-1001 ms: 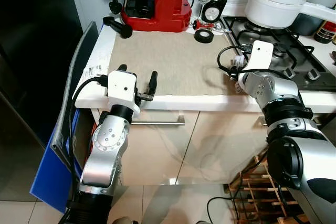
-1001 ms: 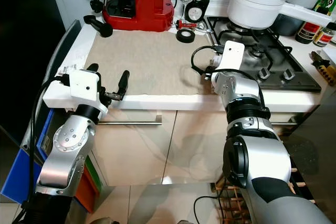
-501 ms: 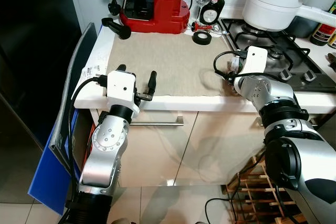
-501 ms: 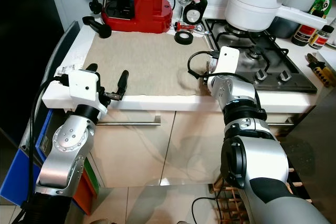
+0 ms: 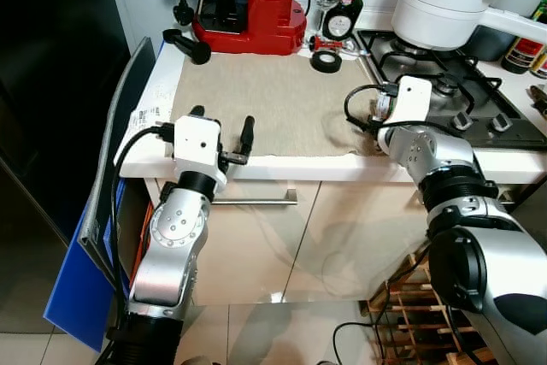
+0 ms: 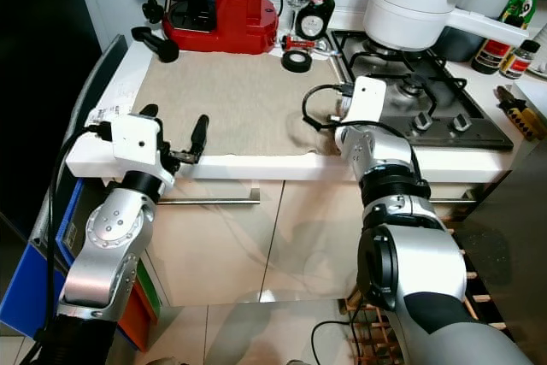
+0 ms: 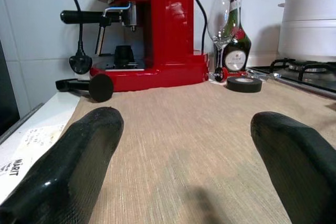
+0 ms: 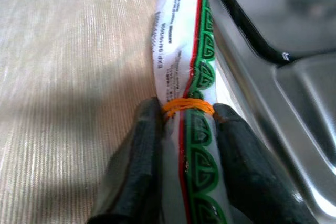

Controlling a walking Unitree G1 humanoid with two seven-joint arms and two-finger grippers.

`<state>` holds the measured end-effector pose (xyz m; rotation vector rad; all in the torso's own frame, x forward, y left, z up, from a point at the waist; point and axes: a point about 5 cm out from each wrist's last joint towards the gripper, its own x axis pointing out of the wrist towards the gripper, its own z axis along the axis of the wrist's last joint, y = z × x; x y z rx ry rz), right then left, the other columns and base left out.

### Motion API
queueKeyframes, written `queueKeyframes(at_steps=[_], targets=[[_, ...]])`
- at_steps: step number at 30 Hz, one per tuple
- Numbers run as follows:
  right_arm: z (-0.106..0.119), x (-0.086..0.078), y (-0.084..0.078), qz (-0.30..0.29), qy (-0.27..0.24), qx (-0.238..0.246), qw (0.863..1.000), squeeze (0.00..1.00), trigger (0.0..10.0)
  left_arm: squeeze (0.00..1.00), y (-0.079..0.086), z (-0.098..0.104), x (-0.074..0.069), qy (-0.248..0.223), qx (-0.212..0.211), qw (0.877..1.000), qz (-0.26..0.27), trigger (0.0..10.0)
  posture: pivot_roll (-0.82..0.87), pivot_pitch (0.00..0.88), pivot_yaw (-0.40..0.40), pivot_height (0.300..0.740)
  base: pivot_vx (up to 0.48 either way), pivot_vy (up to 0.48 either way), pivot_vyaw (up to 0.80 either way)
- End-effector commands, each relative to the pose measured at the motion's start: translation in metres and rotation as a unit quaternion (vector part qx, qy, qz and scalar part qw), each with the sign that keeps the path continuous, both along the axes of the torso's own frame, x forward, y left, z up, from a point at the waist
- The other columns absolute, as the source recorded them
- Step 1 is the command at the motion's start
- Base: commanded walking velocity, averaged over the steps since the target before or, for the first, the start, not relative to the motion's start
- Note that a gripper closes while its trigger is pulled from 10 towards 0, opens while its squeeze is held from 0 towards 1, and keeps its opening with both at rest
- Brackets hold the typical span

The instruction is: Restocking fridge

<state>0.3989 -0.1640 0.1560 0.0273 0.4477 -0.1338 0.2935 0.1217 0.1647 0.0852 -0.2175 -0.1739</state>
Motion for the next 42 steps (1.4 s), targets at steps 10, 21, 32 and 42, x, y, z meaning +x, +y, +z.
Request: queueKeyframes(at_steps=[10,21,32,42], targets=[[0.051,0.003,0.001,0.010,-0.220,-0.130,0.967,0.18,0.0,0.00,0.000,0.002,-0.001,-0.003,-0.001,1.000,0.003,10.0,0.00,0.000,-0.079,0.732,0.000,0.000,0.00],[0.077,-0.046,-0.006,-0.035,-0.430,-0.234,0.871,0.24,0.0,0.00,0.001,0.001,0.001,-0.008,0.031,0.999,0.009,10.0,0.01,0.000,-0.080,0.732,0.000,0.000,0.00],[0.015,-0.113,-0.025,-0.018,-0.382,-0.261,0.886,0.34,0.0,0.00,0.013,0.001,-0.018,-0.026,0.039,0.999,0.015,10.0,0.01,0.000,-0.070,0.732,0.000,0.000,0.00],[-0.030,-0.168,-0.024,0.055,-0.302,-0.178,0.935,0.40,0.0,0.00,0.032,-0.022,-0.064,0.013,0.051,0.998,0.014,10.0,0.01,0.000,-0.069,0.732,0.000,0.000,0.00]])
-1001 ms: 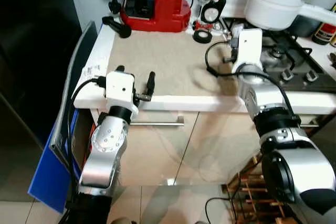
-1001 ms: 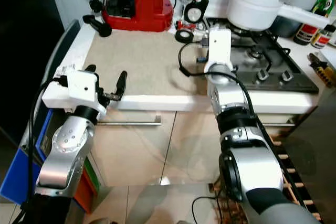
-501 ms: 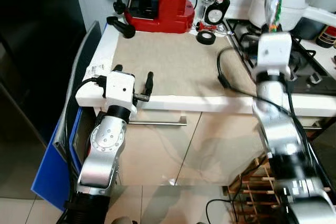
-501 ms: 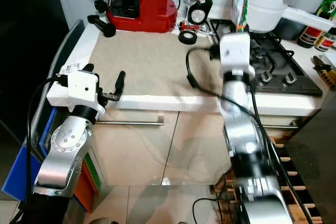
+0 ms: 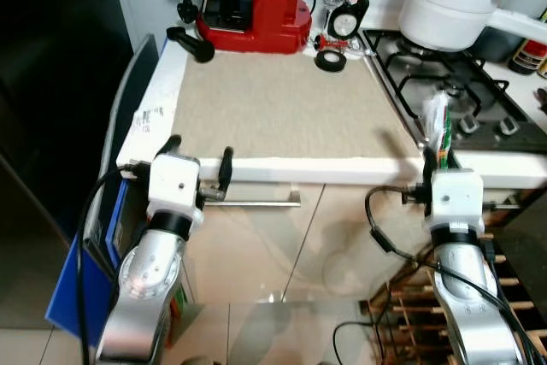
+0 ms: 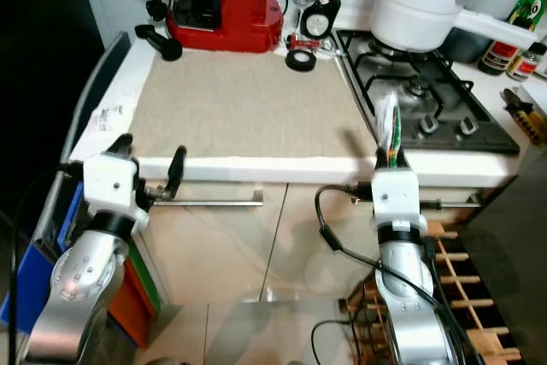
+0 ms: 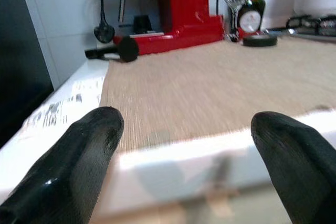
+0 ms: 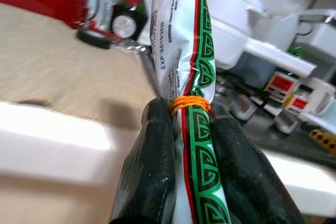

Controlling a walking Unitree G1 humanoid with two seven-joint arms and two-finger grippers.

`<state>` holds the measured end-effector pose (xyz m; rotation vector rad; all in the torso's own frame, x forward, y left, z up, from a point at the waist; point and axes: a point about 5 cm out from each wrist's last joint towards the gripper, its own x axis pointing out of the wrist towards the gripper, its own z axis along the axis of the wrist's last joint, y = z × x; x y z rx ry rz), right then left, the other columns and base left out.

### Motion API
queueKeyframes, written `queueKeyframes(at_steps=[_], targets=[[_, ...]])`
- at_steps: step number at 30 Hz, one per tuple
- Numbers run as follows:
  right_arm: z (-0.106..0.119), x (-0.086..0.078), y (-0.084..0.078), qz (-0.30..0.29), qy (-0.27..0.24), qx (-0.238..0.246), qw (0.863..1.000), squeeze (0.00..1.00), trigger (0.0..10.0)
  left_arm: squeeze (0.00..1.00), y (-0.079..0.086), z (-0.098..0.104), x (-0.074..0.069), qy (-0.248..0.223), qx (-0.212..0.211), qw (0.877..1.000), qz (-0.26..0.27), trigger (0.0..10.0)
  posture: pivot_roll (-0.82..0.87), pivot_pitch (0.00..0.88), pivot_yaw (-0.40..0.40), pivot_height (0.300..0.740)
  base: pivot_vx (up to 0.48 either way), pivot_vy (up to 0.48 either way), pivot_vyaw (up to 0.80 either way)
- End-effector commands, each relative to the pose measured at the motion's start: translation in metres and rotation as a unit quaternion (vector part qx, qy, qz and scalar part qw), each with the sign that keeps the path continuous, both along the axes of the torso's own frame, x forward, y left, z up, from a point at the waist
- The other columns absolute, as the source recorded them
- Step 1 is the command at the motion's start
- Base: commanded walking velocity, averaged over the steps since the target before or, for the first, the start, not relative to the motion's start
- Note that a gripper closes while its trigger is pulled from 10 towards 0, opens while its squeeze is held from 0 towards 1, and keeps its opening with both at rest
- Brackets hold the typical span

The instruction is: Restocking fridge

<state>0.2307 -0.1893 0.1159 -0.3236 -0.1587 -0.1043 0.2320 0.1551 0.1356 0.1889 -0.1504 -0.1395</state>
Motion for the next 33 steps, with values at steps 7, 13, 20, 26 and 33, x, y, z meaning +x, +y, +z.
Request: queueKeyframes(at_steps=[7,13,20,26,33], targets=[[0.004,0.009,0.009,0.031,0.001,0.058,0.998,0.40,0.0,0.00,-0.005,0.006,0.007,-0.007,-0.002,1.000,0.000,10.0,0.00,0.000,-0.069,0.732,0.000,0.000,0.00],[-0.004,0.027,0.007,0.033,0.025,0.091,0.995,0.38,0.0,0.00,-0.003,0.007,0.021,-0.003,-0.004,1.000,0.007,10.0,0.00,0.000,-0.061,0.732,-0.178,0.000,0.00],[-0.003,0.032,0.018,0.049,0.026,0.095,0.994,0.39,0.0,0.00,-0.005,0.008,0.028,-0.005,-0.009,1.000,0.008,10.0,-0.01,0.000,-0.064,0.732,-0.299,0.000,0.00],[0.001,0.040,0.023,0.055,0.021,0.099,0.993,0.39,0.0,0.00,-0.008,0.008,0.033,-0.002,-0.027,1.000,0.007,10.0,-0.01,0.000,-0.065,0.732,-0.089,0.000,0.00],[0.004,0.049,0.028,0.061,0.018,0.099,0.993,0.39,0.0,0.00,-0.010,0.012,0.038,-0.009,-0.023,1.000,0.003,10.0,-0.01,0.000,-0.066,0.732,0.000,0.000,0.00]])
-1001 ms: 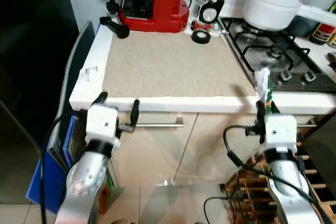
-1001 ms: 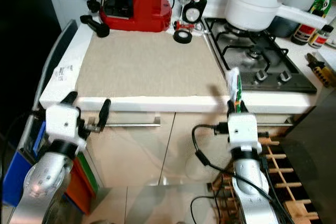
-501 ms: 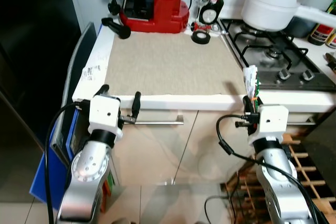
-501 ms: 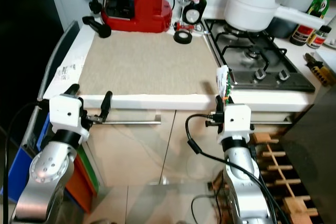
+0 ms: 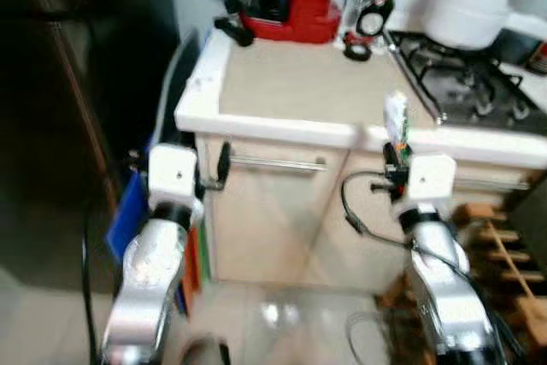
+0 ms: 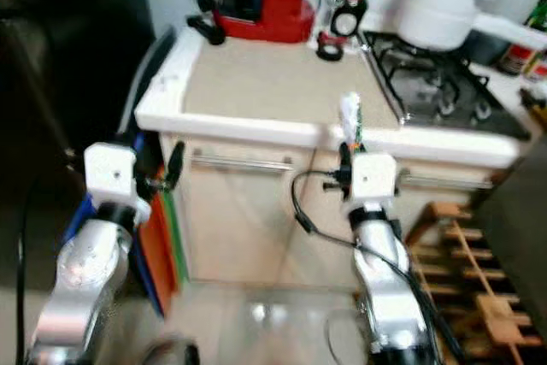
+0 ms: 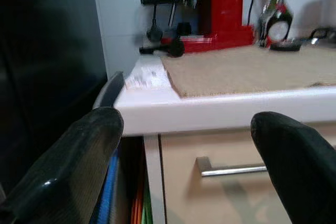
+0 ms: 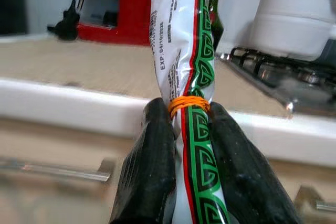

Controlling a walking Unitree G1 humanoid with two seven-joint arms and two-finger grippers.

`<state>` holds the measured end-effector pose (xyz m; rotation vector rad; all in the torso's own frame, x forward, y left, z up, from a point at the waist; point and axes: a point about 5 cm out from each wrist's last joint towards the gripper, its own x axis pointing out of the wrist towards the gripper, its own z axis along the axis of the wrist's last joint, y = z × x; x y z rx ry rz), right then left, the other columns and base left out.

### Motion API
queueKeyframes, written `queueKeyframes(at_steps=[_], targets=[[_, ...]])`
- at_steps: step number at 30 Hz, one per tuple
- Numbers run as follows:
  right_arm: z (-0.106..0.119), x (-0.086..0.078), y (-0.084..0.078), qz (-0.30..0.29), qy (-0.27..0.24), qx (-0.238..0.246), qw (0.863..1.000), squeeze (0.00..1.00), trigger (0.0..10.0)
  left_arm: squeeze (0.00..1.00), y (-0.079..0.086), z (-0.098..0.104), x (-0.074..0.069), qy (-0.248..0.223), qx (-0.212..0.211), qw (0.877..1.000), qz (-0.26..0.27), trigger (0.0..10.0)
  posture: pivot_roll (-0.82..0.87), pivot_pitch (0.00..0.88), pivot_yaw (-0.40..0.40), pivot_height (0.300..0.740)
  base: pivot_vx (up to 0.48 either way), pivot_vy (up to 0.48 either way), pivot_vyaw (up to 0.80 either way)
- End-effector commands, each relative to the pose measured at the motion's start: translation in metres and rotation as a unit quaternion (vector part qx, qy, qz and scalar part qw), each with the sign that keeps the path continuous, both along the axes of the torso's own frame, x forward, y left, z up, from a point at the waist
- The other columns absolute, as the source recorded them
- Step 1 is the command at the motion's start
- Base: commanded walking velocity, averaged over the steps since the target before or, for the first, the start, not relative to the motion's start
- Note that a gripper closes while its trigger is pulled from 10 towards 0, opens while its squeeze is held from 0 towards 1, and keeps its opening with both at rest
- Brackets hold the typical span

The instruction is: Restocking fridge

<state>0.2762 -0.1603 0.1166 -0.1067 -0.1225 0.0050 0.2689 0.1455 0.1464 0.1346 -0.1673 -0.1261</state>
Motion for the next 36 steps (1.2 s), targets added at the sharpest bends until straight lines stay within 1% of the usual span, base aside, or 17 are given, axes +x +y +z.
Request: queueKeyframes(at_steps=[1,12,14,36], targets=[[0.0032,0.0030,-0.0010,0.001,-0.004,-0.005,1.000,0.39,0.0,0.00,-0.0006,0.0010,0.0009,-0.002,0.005,1.000,-0.001,10.0,-0.01,0.000,-0.066,0.732,0.000,0.000,0.00],[0.0000,0.0063,0.0000,0.006,0.002,-0.012,1.000,0.40,0.0,0.00,-0.0031,0.0006,0.0014,-0.008,0.014,1.000,-0.009,10.0,-0.01,0.000,-0.067,0.732,0.000,0.000,0.00],[-0.0004,0.0066,0.0001,0.006,0.002,-0.012,1.000,0.40,0.0,0.00,-0.0036,0.0014,0.0015,-0.010,0.013,1.000,-0.011,10.0,-0.01,0.000,-0.067,0.732,-0.255,0.000,0.00],[-0.0020,0.0092,-0.0006,0.009,0.008,-0.017,1.000,0.40,0.0,0.00,-0.0044,0.0022,0.0032,-0.015,0.014,1.000,-0.014,10.0,-0.01,0.000,-0.069,0.732,-0.301,-0.267,0.00]])
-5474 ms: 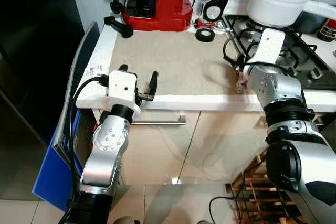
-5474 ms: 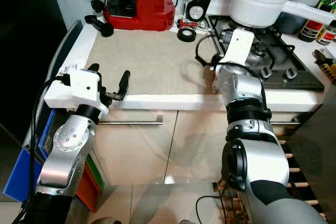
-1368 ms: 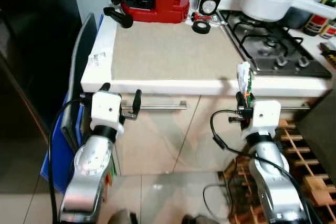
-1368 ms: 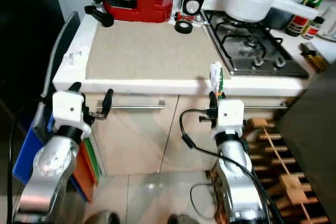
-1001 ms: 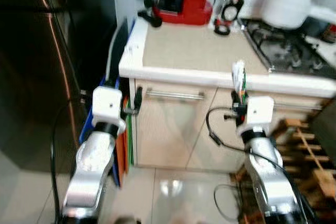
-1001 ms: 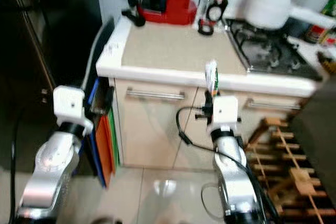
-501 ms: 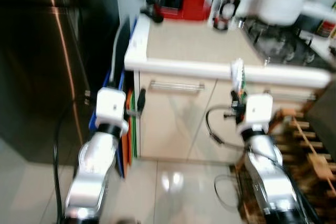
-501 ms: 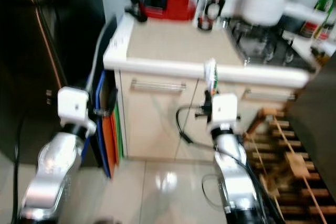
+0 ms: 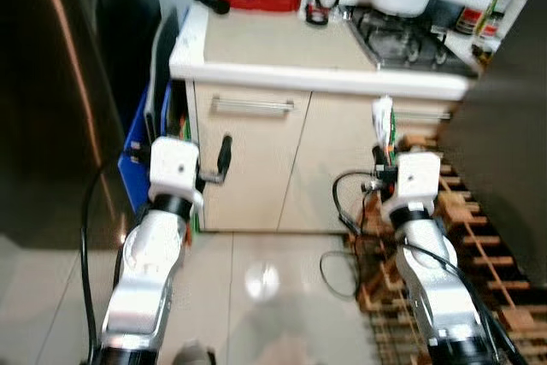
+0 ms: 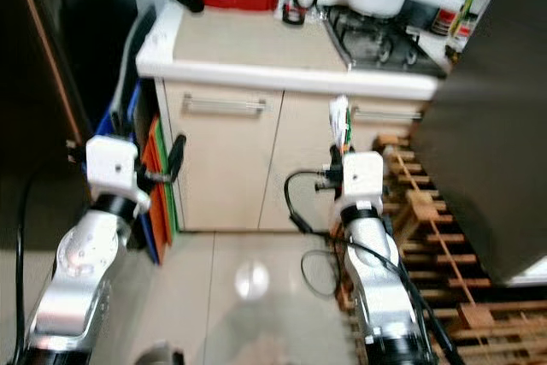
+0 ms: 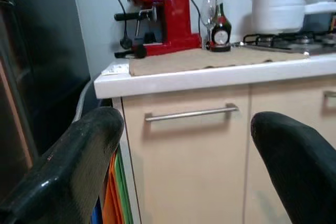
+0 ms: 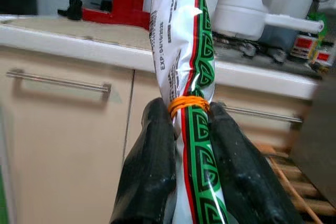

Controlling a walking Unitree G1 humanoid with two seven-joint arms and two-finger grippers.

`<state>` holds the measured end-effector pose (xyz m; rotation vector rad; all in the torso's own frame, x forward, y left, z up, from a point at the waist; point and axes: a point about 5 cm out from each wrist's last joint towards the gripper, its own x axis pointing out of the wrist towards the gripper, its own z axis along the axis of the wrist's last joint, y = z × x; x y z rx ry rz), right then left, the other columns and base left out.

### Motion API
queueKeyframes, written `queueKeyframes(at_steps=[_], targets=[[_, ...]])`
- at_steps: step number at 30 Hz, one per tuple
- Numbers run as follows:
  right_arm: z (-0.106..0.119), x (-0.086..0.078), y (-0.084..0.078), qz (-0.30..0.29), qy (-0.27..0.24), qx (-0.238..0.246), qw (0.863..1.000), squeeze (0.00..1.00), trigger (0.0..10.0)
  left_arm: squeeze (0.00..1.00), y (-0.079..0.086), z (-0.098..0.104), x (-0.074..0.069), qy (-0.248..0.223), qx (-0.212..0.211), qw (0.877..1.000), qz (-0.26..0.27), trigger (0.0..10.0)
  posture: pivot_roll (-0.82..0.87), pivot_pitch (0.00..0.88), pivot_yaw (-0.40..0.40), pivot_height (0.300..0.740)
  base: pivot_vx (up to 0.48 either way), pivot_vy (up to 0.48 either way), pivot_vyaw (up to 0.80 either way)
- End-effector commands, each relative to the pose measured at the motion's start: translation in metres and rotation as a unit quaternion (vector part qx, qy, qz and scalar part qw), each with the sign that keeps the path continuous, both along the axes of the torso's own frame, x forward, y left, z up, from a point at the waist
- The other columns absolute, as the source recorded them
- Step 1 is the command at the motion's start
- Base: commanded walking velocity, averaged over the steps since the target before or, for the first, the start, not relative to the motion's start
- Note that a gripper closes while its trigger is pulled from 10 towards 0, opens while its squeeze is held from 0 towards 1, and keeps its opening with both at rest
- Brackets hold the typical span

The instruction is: Restocking fridge

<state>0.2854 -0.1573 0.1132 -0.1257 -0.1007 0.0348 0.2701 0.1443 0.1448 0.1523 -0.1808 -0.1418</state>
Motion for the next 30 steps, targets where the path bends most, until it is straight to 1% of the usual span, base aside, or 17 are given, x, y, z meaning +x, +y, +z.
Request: queueKeyframes(at_steps=[1,3,6,7,9,11,14,30], targets=[[0.0014,0.0001,-0.0037,-0.004,-0.004,-0.007,1.000,0.40,0.0,0.00,-0.0031,0.0038,0.0020,-0.008,0.005,1.000,-0.007,10.0,-0.01,0.000,-0.069,0.732,-0.322,-0.292,0.00],[0.0013,0.0003,-0.0040,-0.004,-0.004,-0.007,1.000,0.40,0.0,0.00,-0.0034,0.0037,0.0024,-0.008,0.003,1.000,-0.007,10.0,-0.01,0.000,-0.070,0.732,-0.322,-0.292,0.00],[0.0016,0.0011,-0.0045,-0.004,-0.004,-0.009,1.000,0.40,0.0,0.00,-0.0044,0.0038,0.0030,-0.009,0.003,1.000,-0.012,10.0,-0.01,0.000,-0.070,0.732,0.000,0.000,0.00],[0.0015,0.0016,-0.0053,-0.004,-0.004,-0.011,1.000,0.39,0.0,0.00,-0.0071,0.0043,0.0028,-0.013,0.012,1.000,-0.023,10.0,-0.01,0.000,-0.072,0.732,0.000,0.000,0.00],[0.0015,0.0018,-0.0056,-0.004,-0.004,-0.011,1.000,0.39,0.0,0.00,-0.0080,0.0044,0.0027,-0.014,0.015,0.999,-0.026,10.0,-0.01,0.000,-0.072,0.732,0.000,0.000,0.00],[0.0012,0.0018,-0.0058,-0.004,-0.004,-0.012,1.000,0.39,0.0,0.00,-0.0086,0.0040,0.0027,-0.013,0.012,1.000,-0.026,10.0,-0.01,0.000,-0.070,0.732,0.000,-0.349,0.00],[0.0009,0.0020,-0.0063,-0.004,-0.004,-0.013,1.000,0.40,0.0,0.00,-0.0105,0.0045,0.0031,-0.014,0.008,0.999,-0.029,10.0,-0.02,0.000,-0.070,0.732,0.000,-0.480,0.00],[-0.0005,0.0029,-0.0075,-0.006,-0.002,-0.018,1.000,0.39,0.0,0.00,-0.0102,0.0057,0.0041,-0.021,0.016,0.999,-0.027,10.0,-0.02,0.000,-0.070,0.732,0.000,-0.468,0.00]])
